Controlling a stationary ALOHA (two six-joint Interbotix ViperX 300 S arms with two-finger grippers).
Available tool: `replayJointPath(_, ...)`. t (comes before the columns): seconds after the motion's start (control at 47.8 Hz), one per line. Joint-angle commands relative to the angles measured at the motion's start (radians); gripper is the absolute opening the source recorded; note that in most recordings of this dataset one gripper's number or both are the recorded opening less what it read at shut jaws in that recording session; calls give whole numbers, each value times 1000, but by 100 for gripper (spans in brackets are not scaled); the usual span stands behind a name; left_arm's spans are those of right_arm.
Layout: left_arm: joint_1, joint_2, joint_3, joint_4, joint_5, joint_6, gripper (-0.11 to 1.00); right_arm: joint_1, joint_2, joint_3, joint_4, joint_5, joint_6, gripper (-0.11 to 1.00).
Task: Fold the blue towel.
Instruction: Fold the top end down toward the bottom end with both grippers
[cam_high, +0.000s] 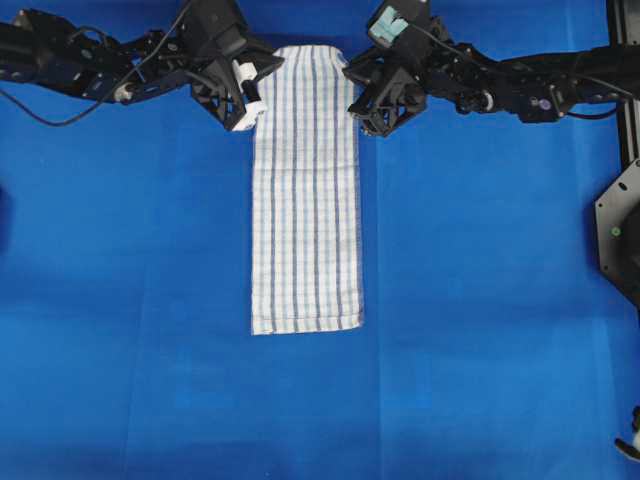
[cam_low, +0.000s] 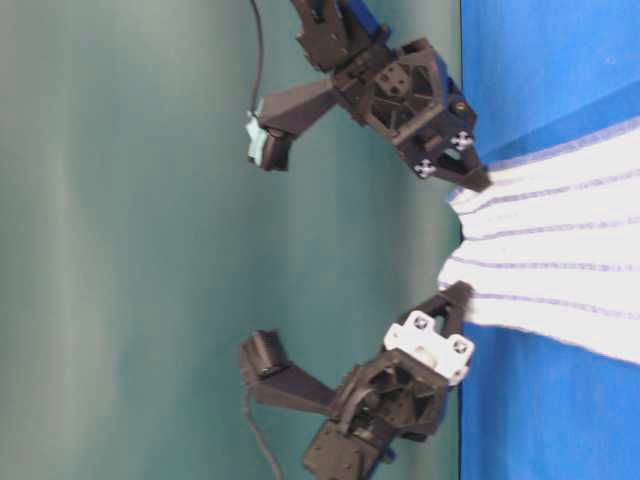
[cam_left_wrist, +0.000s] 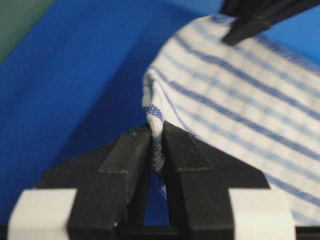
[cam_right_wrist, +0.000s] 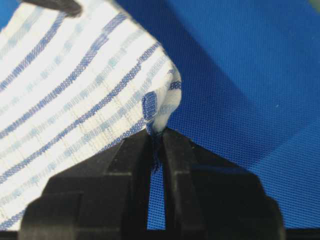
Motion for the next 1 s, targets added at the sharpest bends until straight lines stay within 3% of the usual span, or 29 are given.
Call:
replayJointPath(0.0, -2, -37, -6, 3, 6, 2, 4, 2, -35, -6, 2, -3, -3, 10)
replayJointPath(0.272, -17, -60, 17, 3, 35, -9, 4, 32, -54, 9, 2, 11, 2, 10)
replayJointPath(0.586, -141, -170, 95, -2, 40, -23, 4, 164, -181, 101, 51, 14, 5, 10)
replayJointPath(0.753, -255, -213, 130, -6, 38, -81, 4, 273, -233, 150, 104, 8, 6, 10)
replayJointPath(0.983, -408, -225, 158, -6, 34, -213, 4, 439, -245, 181, 183, -20, 5, 10)
